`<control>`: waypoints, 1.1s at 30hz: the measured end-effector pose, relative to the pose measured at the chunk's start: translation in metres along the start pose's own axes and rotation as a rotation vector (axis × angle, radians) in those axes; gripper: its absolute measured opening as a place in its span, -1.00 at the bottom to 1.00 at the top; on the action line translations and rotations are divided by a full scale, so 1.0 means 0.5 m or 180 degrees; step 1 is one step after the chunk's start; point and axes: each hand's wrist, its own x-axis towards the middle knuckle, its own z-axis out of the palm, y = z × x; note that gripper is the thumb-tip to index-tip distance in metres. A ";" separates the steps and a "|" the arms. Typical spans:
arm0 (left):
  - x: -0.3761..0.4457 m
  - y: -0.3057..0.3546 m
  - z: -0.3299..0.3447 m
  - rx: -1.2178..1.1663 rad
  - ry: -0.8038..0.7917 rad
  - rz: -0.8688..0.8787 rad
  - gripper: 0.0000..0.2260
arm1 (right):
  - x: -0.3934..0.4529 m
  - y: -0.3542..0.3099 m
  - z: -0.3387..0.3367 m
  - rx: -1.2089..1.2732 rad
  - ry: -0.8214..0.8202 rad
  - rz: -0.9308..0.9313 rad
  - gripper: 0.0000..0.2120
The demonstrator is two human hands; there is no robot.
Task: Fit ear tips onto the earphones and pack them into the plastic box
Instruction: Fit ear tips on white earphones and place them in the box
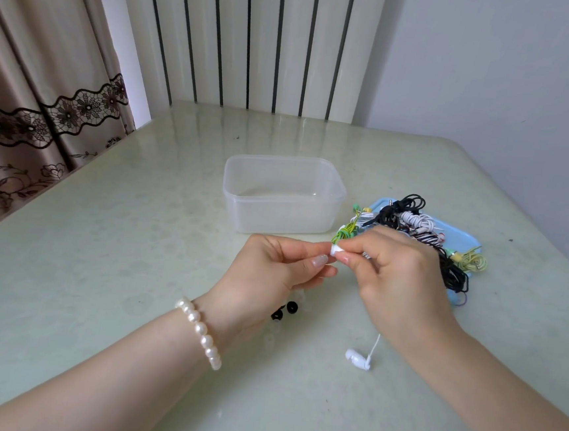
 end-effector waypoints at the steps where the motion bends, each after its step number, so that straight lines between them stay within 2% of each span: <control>1: -0.001 0.002 0.000 0.0012 -0.0007 0.0008 -0.81 | -0.003 0.000 0.001 -0.0050 0.0013 -0.0109 -0.92; 3: -0.002 0.008 -0.002 -0.0088 -0.0033 -0.0013 -0.82 | 0.000 -0.005 -0.006 0.0286 -0.0012 0.0109 -0.93; 7: 0.003 0.022 -0.012 -0.0684 -0.0116 -0.0327 -0.85 | 0.021 -0.004 -0.033 0.2105 -0.0414 0.1502 -0.96; 9: 0.005 0.023 -0.013 -0.0874 -0.0166 -0.0457 -0.84 | 0.024 -0.003 -0.036 0.2440 -0.0599 0.1639 -0.90; 12: 0.006 0.022 -0.012 -0.0977 -0.0180 -0.0530 -0.87 | 0.023 -0.007 -0.032 0.2680 -0.0717 0.1727 -0.80; 20: 0.007 0.016 -0.009 -0.1154 -0.0256 -0.0510 -0.93 | 0.023 -0.017 -0.034 0.3446 -0.1047 0.2040 -0.83; 29: 0.012 0.007 -0.006 -0.1055 -0.0076 -0.0150 -0.90 | 0.023 -0.026 -0.036 0.3614 -0.1060 0.2257 -0.86; 33: 0.018 0.004 -0.012 -0.1082 -0.0107 -0.0259 -0.91 | 0.024 -0.028 -0.033 0.3541 -0.1074 0.2371 -0.85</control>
